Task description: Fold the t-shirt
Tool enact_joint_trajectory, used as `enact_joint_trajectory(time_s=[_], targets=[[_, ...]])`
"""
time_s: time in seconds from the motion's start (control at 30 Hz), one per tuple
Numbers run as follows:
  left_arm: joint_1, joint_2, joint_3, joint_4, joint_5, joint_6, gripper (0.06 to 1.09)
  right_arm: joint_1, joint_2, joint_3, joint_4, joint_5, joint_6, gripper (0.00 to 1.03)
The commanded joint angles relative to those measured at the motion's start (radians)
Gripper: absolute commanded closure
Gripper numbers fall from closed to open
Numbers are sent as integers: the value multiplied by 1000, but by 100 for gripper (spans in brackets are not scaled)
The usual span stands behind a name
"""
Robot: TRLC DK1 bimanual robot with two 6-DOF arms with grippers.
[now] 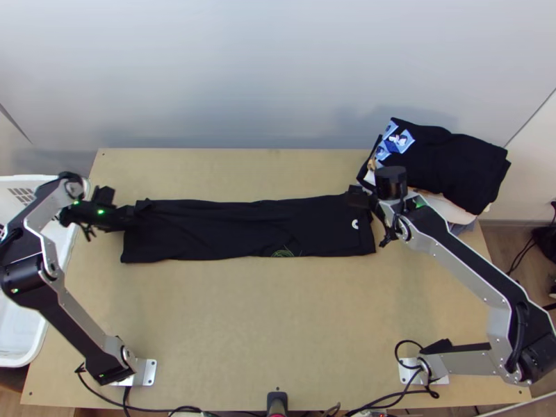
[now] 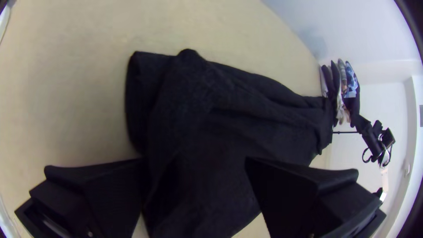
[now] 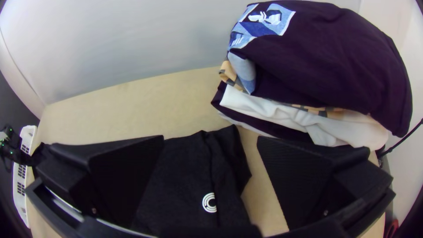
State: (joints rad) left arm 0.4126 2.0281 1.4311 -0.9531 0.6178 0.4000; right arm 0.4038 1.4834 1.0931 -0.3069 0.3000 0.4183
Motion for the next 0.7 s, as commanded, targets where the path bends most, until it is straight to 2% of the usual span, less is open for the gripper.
enact_joint_trajectory(time_s=[0.0, 0.03, 0.07, 0.27, 0.5, 0.67], targets=[[-121, -3, -21, 82, 37, -110, 53, 3, 21, 22, 0, 1, -1, 5], [-130, -16, -29, 120, 36, -138, 88, 3, 21, 22, 0, 1, -3, 5], [-133, -22, -29, 146, 36, -167, 104, 1, 20, 21, -1, 1, -3, 5], [-5, -71, 23, 154, 17, -208, 105, -13, -5, -10, -6, 2, -9, 5], [229, -114, 227, -79, 16, -125, 105, -14, -14, -32, 0, 1, -3, 5], [236, -181, 308, -211, 16, -124, 105, -14, 0, -35, 9, 1, 4, 5]])
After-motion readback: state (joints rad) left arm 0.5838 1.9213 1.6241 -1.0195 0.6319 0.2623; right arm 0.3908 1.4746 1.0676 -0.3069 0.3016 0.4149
